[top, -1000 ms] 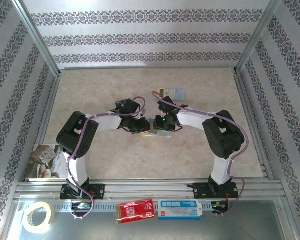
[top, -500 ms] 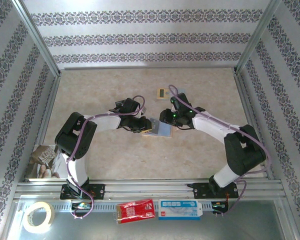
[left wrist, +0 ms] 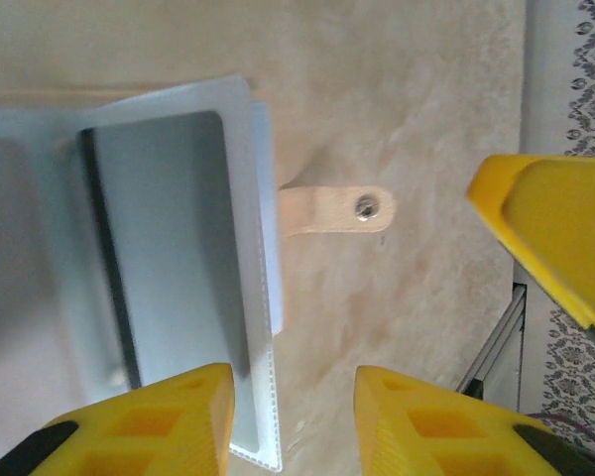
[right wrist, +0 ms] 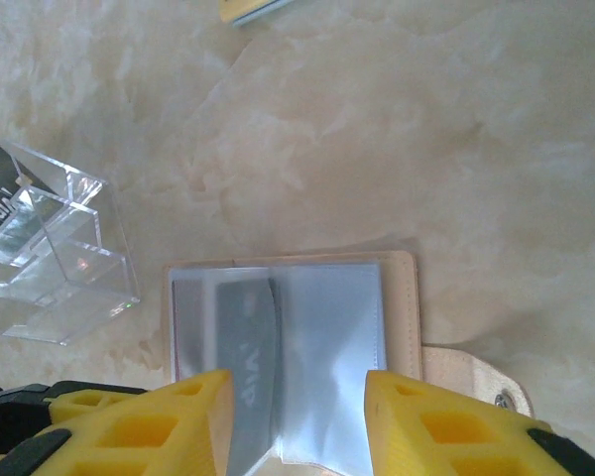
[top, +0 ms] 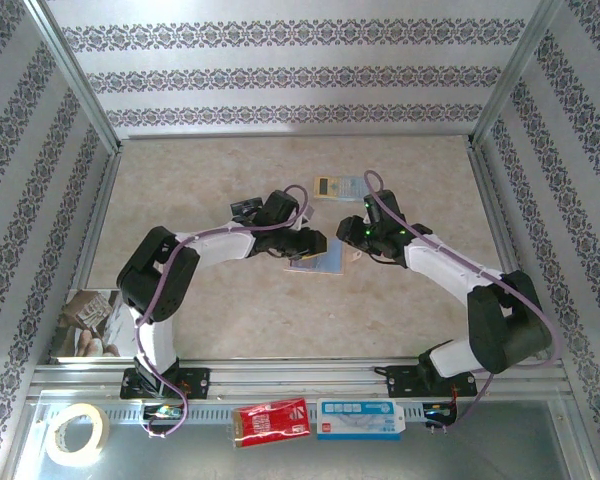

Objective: Take the credit cards out of the card holder

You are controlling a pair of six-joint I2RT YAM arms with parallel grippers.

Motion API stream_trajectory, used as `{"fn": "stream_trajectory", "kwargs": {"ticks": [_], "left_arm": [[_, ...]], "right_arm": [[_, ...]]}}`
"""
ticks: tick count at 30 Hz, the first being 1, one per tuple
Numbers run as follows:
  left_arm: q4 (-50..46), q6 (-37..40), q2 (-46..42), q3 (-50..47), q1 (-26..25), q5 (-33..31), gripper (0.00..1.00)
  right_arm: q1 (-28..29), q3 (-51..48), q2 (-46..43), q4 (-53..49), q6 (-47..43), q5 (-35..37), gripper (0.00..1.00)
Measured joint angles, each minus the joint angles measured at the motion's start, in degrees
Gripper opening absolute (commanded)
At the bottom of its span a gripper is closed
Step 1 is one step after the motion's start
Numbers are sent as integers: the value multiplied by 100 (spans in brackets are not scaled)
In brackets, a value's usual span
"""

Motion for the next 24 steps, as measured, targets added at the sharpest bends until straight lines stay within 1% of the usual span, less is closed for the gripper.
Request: {"fn": "stream_trajectory", "kwargs": {"ticks": [6,10,16,22,24], "left_arm": [[50,-52,247,131,-59,-2,40],[50,-50,238,131,-59,-22,42],[48,-24,22,-52,-9,-282,42],[48,-28,-61,-157,96,-468,42],[52,-31,-55,-157,96,-503,41]], "right_arm": [[-37,-46,-52,24,-2,-2,41],[-37,-48,-83,24,-9,-2,39],[9,-35,-46,17,-68,-2,35],[330,254,518,-157,-212,35,32],[398,332,723,-195,-232,37,29]]}}
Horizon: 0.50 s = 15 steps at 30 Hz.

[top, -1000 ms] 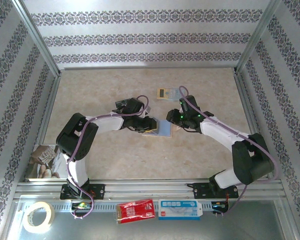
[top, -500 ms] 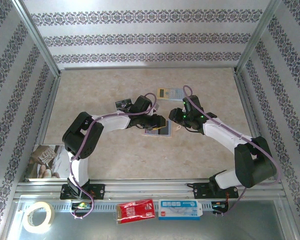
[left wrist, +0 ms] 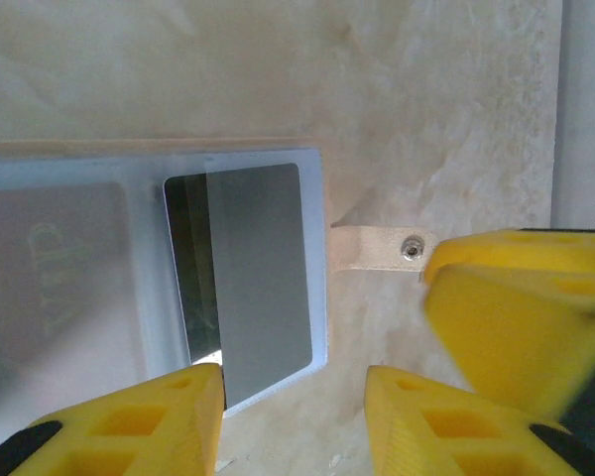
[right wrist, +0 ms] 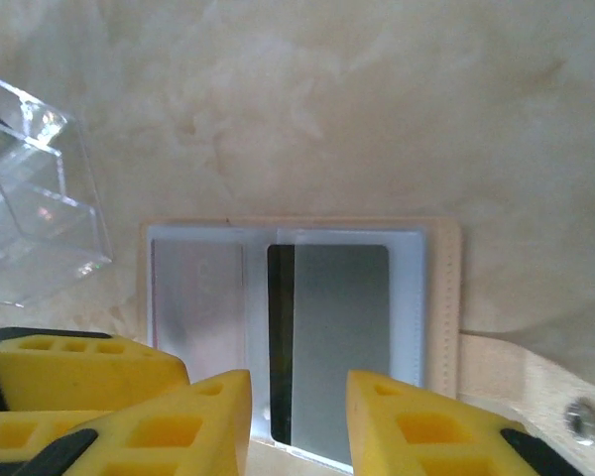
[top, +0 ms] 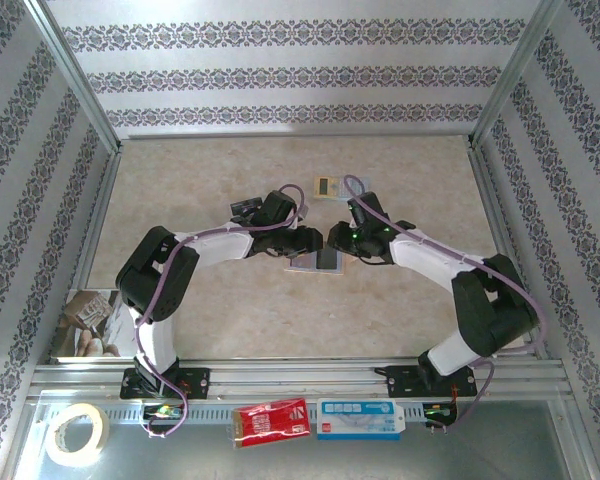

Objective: Take the credit cards out of the card holder

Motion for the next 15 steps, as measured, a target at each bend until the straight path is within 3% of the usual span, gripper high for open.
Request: {"fn": "stream_trajectory", "kwargs": {"ticks": [4,15], "left_arm": [[0,-22,105,0,0,0,36],[4,-46,466,35,0,-17,31]], "right_arm": [[59,92,343,-68,-74,4,23],[55,151,898,-131,-118,7,25]]}}
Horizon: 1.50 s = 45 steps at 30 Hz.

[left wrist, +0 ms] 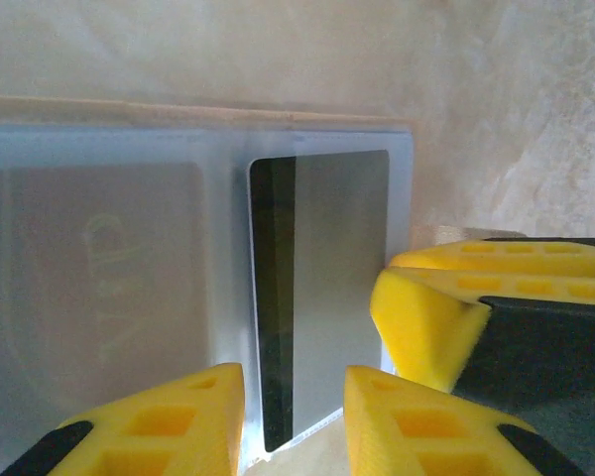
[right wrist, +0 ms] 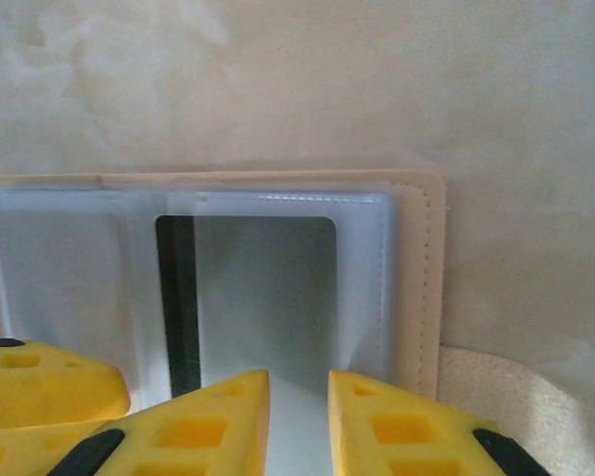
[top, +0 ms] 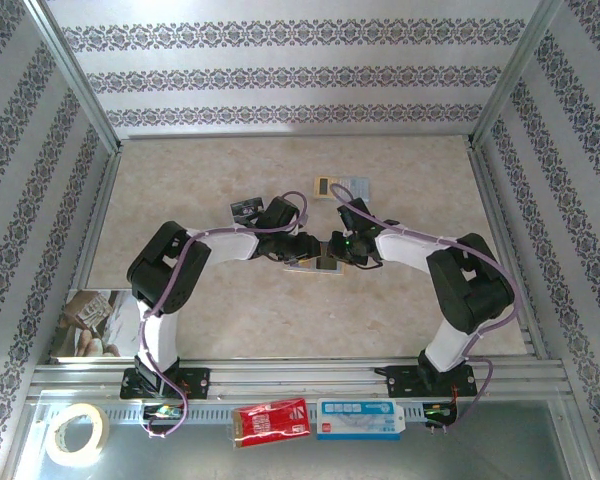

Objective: Take the credit cards out of the card holder

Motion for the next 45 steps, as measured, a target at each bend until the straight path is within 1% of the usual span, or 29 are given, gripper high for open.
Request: {"fn": "stream_trajectory", "kwargs": {"ticks": [7,11,14,23,39,45], "left_arm": [[0,-20,28,-2,0,-24,32],[72,-46,28,-57,0,-46,31],[136,-105,28,-79,11,-46,28],[203,-170,42,-131,42,-44,23],[605,-363,61,-289,122,177,22],[723,-470,61,-334,175,271,16]], "right_arm": [[0,9,57,17,0,-22,28],[-72,9,105,74,4,-173,28],[-116,9,127,136,26,-330,28],[-190,-39,131,273,101,-568,28],[-190,-101,153,415,195,-756,27],[-192,-105,153,422,197,-761,27]]}}
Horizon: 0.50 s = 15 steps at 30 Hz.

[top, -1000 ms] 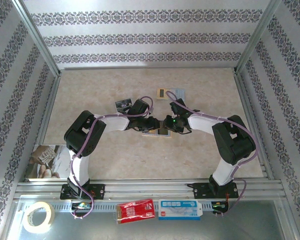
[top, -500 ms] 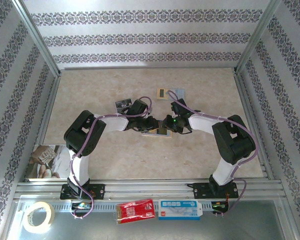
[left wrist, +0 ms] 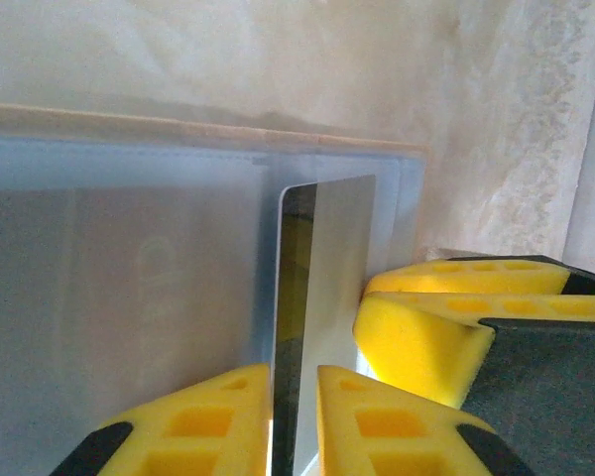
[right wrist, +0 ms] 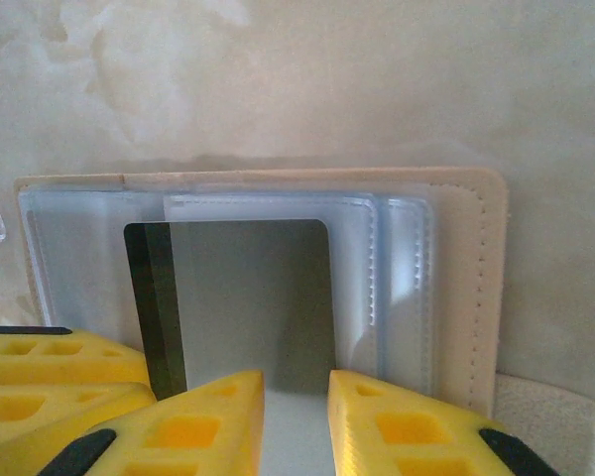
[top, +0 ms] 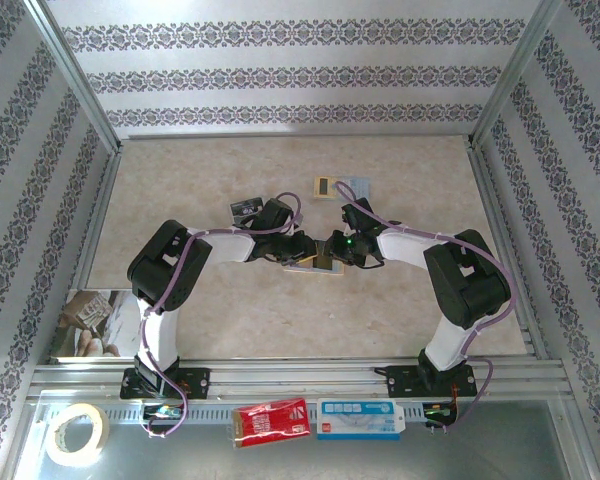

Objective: Take the credit cards out of the card holder

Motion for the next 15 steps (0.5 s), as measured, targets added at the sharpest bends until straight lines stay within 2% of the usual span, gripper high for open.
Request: {"fn": "stream_trajectory", "kwargs": {"ticks": [13,15], "left_arm": [[33,24,-2,-57,20,2,0],[33,37,-17,-76,42,4,0]], "right_arm": [[-35,-9,0,-2,0,4,26],[-59,-31,-4,15,0,13,26]]}}
